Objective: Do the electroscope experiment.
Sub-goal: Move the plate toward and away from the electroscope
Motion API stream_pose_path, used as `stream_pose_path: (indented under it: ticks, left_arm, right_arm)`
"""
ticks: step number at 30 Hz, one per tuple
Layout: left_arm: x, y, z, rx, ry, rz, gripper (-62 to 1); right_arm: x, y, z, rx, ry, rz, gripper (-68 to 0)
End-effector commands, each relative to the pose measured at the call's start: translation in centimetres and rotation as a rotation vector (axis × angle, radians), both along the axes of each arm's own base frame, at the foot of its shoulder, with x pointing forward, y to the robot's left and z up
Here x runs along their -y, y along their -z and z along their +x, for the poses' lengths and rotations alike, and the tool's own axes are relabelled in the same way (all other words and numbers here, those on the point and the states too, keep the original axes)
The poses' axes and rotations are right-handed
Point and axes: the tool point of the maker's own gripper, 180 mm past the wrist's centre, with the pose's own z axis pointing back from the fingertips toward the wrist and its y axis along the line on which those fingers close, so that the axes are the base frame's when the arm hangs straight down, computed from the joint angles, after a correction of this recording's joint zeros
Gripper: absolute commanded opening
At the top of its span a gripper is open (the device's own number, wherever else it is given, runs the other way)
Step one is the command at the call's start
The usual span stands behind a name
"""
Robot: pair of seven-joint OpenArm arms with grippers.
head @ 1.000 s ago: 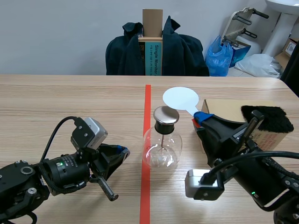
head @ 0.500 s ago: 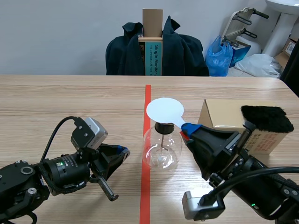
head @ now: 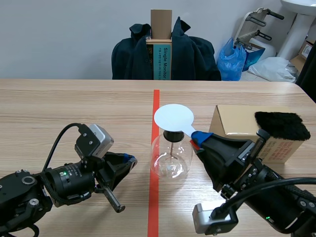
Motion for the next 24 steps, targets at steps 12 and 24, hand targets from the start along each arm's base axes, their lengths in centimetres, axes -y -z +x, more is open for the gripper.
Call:
stream_pose_path:
  ticks: [12, 24]
  left_arm:
    - [0.3, -1.2, 0.7, 0.032, -0.004, -0.026, -58.7]
    - [0.3, -1.2, 0.7, 0.032, -0.004, -0.026, -58.7]
  right_arm:
    - [3.4, -1.3, 3.1, 0.035, 0.239, 0.032, -66.7]
    - [7.3, -1.6, 5.0, 0.036, 0.476, 0.057, -66.7]
